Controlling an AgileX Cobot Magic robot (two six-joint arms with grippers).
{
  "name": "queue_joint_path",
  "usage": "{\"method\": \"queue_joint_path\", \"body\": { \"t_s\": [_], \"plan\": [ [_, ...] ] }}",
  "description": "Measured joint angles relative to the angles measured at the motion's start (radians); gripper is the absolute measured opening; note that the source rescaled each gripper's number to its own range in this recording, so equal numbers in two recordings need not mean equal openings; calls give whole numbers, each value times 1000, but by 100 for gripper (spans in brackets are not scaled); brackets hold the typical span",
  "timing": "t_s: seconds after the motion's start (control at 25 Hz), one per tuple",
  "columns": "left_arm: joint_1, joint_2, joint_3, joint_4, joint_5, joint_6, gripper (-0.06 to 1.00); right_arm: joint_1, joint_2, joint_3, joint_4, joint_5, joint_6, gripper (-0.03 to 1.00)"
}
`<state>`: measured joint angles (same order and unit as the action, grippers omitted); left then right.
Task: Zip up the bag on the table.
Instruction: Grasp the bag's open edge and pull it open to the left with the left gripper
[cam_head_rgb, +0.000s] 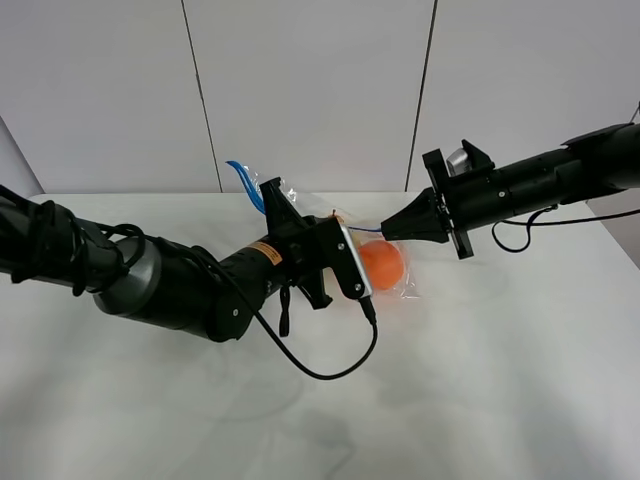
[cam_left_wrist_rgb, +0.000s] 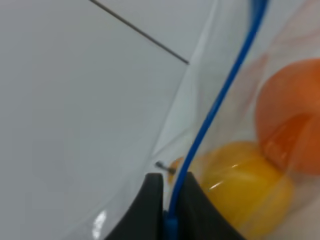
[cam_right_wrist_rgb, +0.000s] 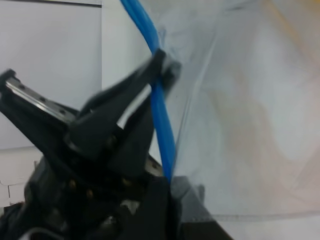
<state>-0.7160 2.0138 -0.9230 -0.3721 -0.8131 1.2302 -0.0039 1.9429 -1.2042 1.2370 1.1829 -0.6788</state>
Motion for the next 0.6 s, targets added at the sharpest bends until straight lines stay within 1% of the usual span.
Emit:
{"method": "queue_joint_path", "body": {
  "t_s": [0.16,0.36,0.6],
  "plan": [
    [64,0,0,75,0,0,0,0,-2,0,0,-1,7,0],
    [163,0,-5,194,1,0,0,0,-2,-1,-9,-3,16,0],
    [226,10,-66,284,14,0,0,0,-2,-5,-30,-7,29,0]
  ]
}}
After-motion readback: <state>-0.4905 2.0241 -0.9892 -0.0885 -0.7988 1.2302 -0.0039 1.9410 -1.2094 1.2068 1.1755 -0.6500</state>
